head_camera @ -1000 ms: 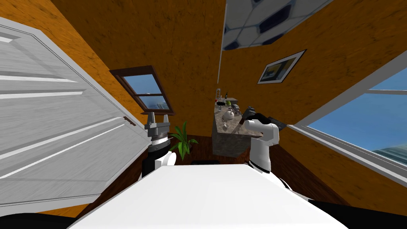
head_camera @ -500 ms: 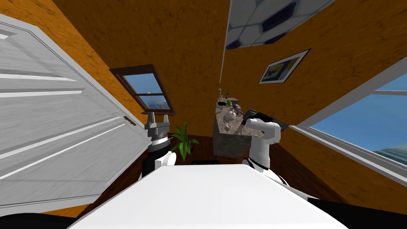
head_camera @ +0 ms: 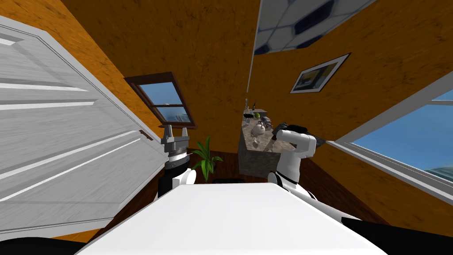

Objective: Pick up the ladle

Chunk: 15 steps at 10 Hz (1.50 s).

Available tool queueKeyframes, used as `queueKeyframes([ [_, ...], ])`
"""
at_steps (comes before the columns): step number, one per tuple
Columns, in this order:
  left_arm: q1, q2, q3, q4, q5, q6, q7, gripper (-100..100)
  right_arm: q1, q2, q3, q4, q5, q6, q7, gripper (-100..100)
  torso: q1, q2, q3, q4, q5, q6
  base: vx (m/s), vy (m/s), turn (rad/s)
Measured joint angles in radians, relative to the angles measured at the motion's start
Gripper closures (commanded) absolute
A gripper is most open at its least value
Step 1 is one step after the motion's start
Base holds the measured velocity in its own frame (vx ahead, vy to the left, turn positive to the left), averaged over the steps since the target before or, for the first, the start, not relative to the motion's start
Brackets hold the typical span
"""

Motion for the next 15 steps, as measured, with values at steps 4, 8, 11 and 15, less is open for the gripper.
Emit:
queueKeyframes([
  [4, 0.0, 0.0, 0.0, 0.0, 0.0, 0.0, 0.0, 0, -0.067, -0.018, -0.081, 0.053, 0.006, 0.118, -0.044, -100, 0.0, -0.002, -0.001, 0.0, 0.0, 0.0, 0.065, 0.055, 0.02],
  [8, 0.0, 0.0, 0.0, 0.0, 0.0, 0.0, 0.0, 0, -0.13, -0.025, -0.172, 0.124, 0.024, 0.233, -0.101, -100, -0.001, -0.003, -0.002, -0.001, 0.0, 0.0, 0.083, 0.043, 0.018],
  [11, 0.0, 0.0, 0.0, 0.0, 0.0, 0.0, 0.0, 0, -0.164, -0.036, -0.224, 0.171, 0.03, 0.298, -0.13, -100, -0.003, -0.001, 0.0, 0.0, -0.001, 0.0, 0.056, 0.014, 0.013],
  [15, 0.0, 0.0, 0.0, 0.0, 0.0, 0.0, 0.0, 0, -0.217, -0.044, -0.309, 0.228, 0.05, 0.407, -0.183, -100, -0.004, -0.003, -0.002, -0.001, -0.001, 0.0, 0.089, 0.018, 0.018],
])
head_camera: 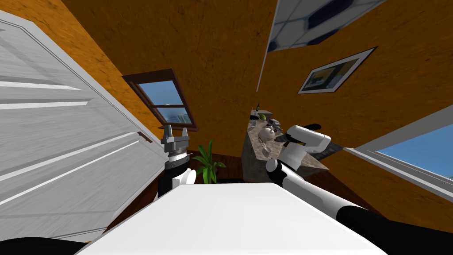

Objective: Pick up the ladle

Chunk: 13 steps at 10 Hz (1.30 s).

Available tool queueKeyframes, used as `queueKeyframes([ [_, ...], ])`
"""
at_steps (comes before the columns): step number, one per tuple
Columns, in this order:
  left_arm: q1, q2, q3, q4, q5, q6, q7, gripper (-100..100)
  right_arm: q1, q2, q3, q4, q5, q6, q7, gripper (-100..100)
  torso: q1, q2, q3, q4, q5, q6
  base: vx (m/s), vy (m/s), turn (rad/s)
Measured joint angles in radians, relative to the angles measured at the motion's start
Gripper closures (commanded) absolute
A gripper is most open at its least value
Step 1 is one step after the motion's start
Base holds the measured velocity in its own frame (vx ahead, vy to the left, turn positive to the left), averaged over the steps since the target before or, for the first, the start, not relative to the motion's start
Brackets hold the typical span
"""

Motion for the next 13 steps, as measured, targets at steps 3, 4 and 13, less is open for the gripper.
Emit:
queueKeyframes([
  [3, 0.0, 0.0, 0.0, 0.0, 0.0, 0.0, 0.0, 0, -0.027, -0.01, -0.063, 0.053, 0.006, 0.061, -0.032, -100, 0.0, 0.002, 0.001, 0.0, 0.0, 0.0, 0.069, 0.003, 0.027],
  [4, 0.0, 0.0, 0.0, 0.0, 0.0, 0.0, 0.0, 0, -0.038, -0.017, -0.095, 0.073, 0.007, 0.087, -0.042, -100, -0.001, 0.003, 0.001, 0.0, 0.0, 0.0, 0.108, -0.007, 0.041],
  [13, 0.0, 0.0, 0.0, 0.0, 0.0, 0.0, 0.0, 0, -0.09, -0.003, -0.308, 0.249, 0.054, 0.24, -0.152, -100, -0.002, 0.0, 0.0, 0.0, -0.001, 0.0, 0.099, -0.021, 0.012],
])
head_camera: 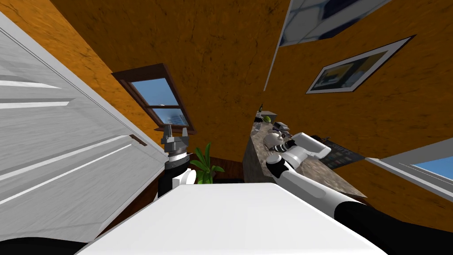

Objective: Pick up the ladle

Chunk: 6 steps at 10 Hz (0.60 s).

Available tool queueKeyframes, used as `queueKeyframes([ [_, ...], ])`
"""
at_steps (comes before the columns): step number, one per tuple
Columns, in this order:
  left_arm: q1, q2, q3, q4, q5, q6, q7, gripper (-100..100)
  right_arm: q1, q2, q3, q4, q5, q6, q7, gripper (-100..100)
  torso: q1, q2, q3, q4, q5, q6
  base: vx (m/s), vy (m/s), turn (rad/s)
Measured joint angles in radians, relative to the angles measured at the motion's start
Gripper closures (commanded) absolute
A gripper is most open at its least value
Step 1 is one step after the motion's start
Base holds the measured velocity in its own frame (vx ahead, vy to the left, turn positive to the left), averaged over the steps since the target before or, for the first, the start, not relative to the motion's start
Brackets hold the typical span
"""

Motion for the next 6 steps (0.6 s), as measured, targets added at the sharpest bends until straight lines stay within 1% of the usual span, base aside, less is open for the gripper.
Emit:
queueKeyframes([
  [2, 0.0, 0.0, 0.0, 0.0, 0.0, 0.0, 0.0, 0, 0.007, 0.005, -0.035, 0.032, 0.005, 0.014, -0.009, -100, 0.0, 0.002, 0.001, 0.0, 0.0, 0.0, 0.061, -0.022, 0.003],
  [3, 0.0, 0.0, 0.0, 0.0, 0.0, 0.0, 0.0, 0, 0.007, 0.008, -0.047, 0.049, 0.013, 0.024, -0.017, -100, 0.001, 0.003, 0.002, 0.001, 0.0, 0.0, 0.017, -0.01, 0.007],
  [4, 0.0, 0.0, 0.0, 0.0, 0.0, 0.0, 0.0, 0, 0.007, 0.008, -0.048, 0.052, 0.014, 0.026, -0.019, 0, 0.001, 0.005, 0.003, 0.001, 0.0, 0.0, 0.0, 0.0, 0.0],
  [5, 0.0, 0.0, 0.0, 0.0, 0.0, 0.0, 0.0, 0, 0.007, 0.008, -0.048, 0.051, 0.013, 0.026, -0.018, -100, 0.002, 0.006, 0.004, 0.001, 0.0, 0.0, -0.037, -0.001, 0.163],
  [6, 0.0, 0.0, 0.0, 0.0, 0.0, 0.0, 0.0, 0, 0.009, -0.002, -0.049, 0.067, 0.011, 0.016, -0.028, -100, 0.002, 0.008, 0.005, 0.002, 0.001, -0.001, -0.087, -0.027, 0.235],
])
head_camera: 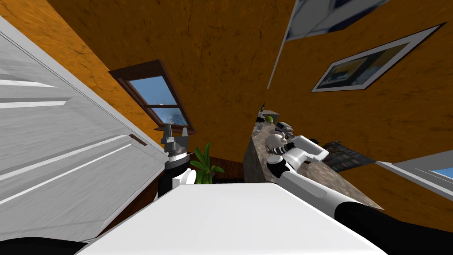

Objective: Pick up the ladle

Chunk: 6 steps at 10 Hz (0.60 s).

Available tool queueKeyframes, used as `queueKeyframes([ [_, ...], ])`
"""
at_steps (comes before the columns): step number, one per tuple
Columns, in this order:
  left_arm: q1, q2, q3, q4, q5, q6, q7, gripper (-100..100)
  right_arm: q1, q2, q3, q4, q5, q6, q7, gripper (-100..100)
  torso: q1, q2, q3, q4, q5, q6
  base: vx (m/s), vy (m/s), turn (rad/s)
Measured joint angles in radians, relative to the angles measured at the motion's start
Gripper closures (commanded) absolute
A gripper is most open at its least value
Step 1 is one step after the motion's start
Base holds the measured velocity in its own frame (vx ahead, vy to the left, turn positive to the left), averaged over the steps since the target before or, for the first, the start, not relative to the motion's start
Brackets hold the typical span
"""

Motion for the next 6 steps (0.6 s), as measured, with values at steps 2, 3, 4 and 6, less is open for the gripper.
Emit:
queueKeyframes([
  [2, 0.0, 0.0, 0.0, 0.0, 0.0, 0.0, 0.0, 0, 0.006, -0.032, -0.001, 0.054, -0.007, -0.038, -0.038, -100, -0.002, 0.005, 0.003, 0.001, 0.0, 0.0, -0.12, -0.024, 0.266],
  [3, 0.0, 0.0, 0.0, 0.0, 0.0, 0.0, 0.0, 0, 0.009, -0.052, -0.002, 0.089, -0.011, -0.063, -0.06, -100, -0.001, 0.006, 0.004, 0.002, 0.0, 0.0, -0.141, -0.024, 0.233],
  [4, 0.0, 0.0, 0.0, 0.0, 0.0, 0.0, 0.0, 0, 0.015, -0.072, -0.005, 0.12, -0.018, -0.084, -0.079, -100, -0.002, 0.008, 0.004, 0.002, 0.0, 0.001, -0.126, -0.027, 0.245],
  [6, 0.0, 0.0, 0.0, 0.0, 0.0, 0.0, 0.0, 0, 0.022, -0.104, -0.005, 0.173, -0.025, -0.124, -0.122, -100, -0.002, 0.006, 0.004, 0.002, 0.0, 0.001, -0.104, -0.01, 0.243],
])
